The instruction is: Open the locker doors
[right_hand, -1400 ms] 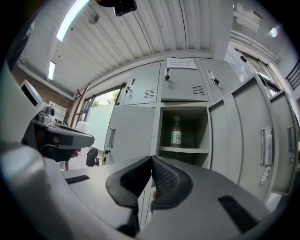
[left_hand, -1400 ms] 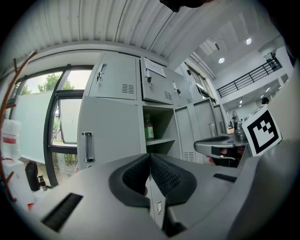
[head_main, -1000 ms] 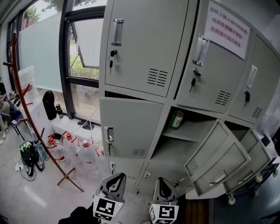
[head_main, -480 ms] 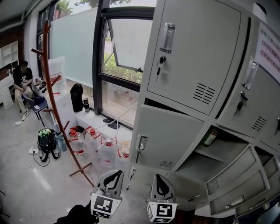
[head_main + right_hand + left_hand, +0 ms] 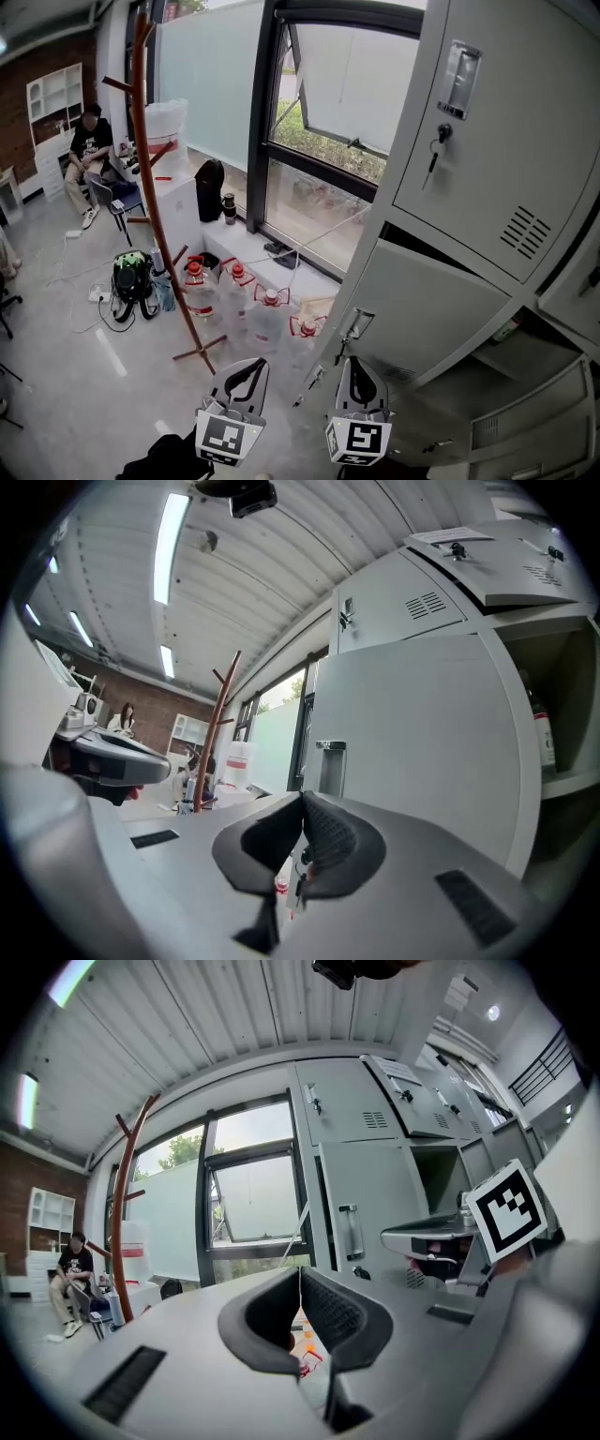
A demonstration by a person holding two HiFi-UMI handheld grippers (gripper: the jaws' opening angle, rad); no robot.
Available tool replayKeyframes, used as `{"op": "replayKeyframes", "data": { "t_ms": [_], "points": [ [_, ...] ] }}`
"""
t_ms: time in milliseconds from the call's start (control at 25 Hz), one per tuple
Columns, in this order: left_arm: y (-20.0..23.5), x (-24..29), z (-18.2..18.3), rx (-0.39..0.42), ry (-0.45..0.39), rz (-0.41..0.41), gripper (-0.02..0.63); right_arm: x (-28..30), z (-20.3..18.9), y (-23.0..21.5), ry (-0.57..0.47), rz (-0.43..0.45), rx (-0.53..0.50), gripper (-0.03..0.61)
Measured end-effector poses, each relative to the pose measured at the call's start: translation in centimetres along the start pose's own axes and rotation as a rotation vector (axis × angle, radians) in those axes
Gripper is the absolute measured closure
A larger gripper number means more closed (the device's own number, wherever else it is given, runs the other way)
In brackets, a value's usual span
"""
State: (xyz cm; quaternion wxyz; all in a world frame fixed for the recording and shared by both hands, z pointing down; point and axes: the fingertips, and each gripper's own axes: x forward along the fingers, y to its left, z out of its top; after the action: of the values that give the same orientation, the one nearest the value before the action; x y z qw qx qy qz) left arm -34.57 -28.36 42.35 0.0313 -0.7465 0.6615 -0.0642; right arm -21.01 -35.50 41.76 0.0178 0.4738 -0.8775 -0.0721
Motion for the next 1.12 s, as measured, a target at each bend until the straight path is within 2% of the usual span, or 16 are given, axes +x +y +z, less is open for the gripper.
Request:
{"op": "replayKeyframes", "data": {
  "t_ms": [40, 120, 160, 320, 440, 760, 1120],
  "points": [
    [0.4, 0.2, -0.2, -0.003, 0.004, 0.006, 0.589, 0.7, 0.0, 0.0, -0.002, 0.004, 0.000, 0.557],
    [1.0, 0.6, -0.7, -0.011, 0.014, 0.016, 0.589, 2.1, -0.1, 0.1, -0.003, 0.013, 0.000, 0.501],
    [1.3, 0.7, -1.0, -0.015, 0.020, 0.020, 0.589, 2.7, -0.1, 0.1, -0.004, 0.017, -0.002, 0.497],
    [2.2, 1.2, -2.2, -0.027, 0.021, 0.037, 0.589, 5.0, -0.2, 0.1, -0.006, 0.019, -0.013, 0.414],
    [2.7, 1.2, -3.1, -0.037, 0.051, 0.048, 0.589, 6.2, -0.4, 0.1, 0.003, 0.018, -0.023, 0.387],
    [3.0, 1.1, -4.1, -0.054, 0.076, 0.057, 0.589, 7.6, -1.4, 0.3, 0.037, 0.021, -0.033, 0.391],
    [2.8, 0.0, -3.9, -0.059, 0.068, 0.051, 0.589, 6.3, -1.3, 0.8, 0.049, 0.019, -0.036, 0.414]
  ]
}}
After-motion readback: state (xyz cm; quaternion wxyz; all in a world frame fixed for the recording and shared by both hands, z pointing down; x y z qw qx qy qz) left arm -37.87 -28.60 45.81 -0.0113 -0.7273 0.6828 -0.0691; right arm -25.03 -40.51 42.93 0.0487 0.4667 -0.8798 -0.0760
